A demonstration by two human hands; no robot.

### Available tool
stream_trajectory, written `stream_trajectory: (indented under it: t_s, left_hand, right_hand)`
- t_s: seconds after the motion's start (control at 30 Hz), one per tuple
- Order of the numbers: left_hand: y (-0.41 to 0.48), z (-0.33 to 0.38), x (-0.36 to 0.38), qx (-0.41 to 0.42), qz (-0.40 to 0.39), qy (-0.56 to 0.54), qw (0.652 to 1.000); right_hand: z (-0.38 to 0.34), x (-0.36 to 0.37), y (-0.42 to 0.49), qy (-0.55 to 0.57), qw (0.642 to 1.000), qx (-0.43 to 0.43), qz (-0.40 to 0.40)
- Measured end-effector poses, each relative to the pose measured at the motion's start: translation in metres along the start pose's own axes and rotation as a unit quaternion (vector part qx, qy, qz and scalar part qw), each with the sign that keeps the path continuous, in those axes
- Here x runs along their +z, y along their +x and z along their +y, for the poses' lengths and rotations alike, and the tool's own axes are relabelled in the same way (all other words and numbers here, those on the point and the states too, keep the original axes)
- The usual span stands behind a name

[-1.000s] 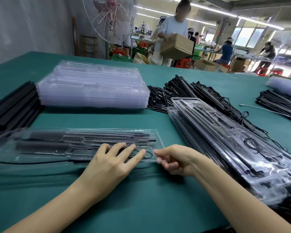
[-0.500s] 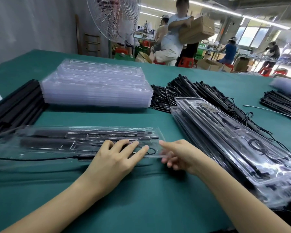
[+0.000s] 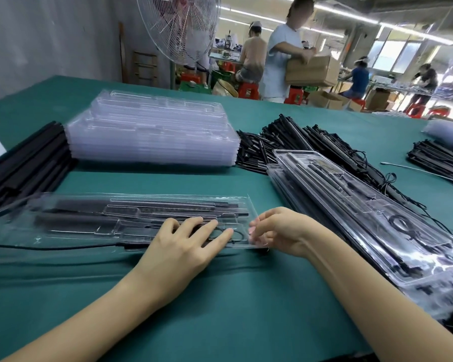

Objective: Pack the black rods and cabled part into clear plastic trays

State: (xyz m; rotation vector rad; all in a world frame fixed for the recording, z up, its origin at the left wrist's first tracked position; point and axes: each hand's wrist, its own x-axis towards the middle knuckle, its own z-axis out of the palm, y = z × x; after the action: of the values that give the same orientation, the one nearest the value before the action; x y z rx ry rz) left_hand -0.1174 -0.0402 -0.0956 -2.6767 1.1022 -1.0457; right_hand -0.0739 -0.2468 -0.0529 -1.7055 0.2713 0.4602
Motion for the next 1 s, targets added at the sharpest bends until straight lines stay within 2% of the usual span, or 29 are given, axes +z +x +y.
stream_trajectory:
  t_s: [0.23, 0.47, 0.63, 0.77, 0.87, 0.93, 1.0]
  left_hand:
    - [-0.001, -0.001, -0.001, 0.009, -0.003, 0.005, 1.0]
    - [0.0, 0.0, -0.001, 0.016, 0.002, 0.014, 1.0]
    - [0.0, 0.005, 0.0, 0.01, 0.01, 0.018, 1.0]
    - [0.001, 0.005, 0.003, -0.003, -0.049, 0.002, 0.999]
    - [0.003, -0.008, -0.004, -0.021, -0.057, -0.047, 0.997]
    - [0.006, -0.023, -0.023, -0.082, -0.138, -0.101, 0.982]
    - [-0.002, -0.045, -0.033, -0.151, -0.199, -0.099, 0.963]
  right_hand:
    - [-0.003, 0.014, 0.01, -0.101, 0.993, 0.032, 0.043]
    - [-0.003, 0.018, 0.016, -0.134, 0.987, 0.044, 0.077]
    - [-0.001, 0.02, 0.019, -0.222, 0.969, 0.043, 0.104]
    - [-0.003, 0.015, 0.025, -0.257, 0.959, 0.041, 0.108]
    - [-0.005, 0.01, 0.027, -0.274, 0.955, 0.015, 0.112]
    - [-0.004, 0.007, 0.027, -0.269, 0.955, 0.005, 0.123]
    - [-0.005, 0.003, 0.029, -0.251, 0.957, -0.012, 0.146]
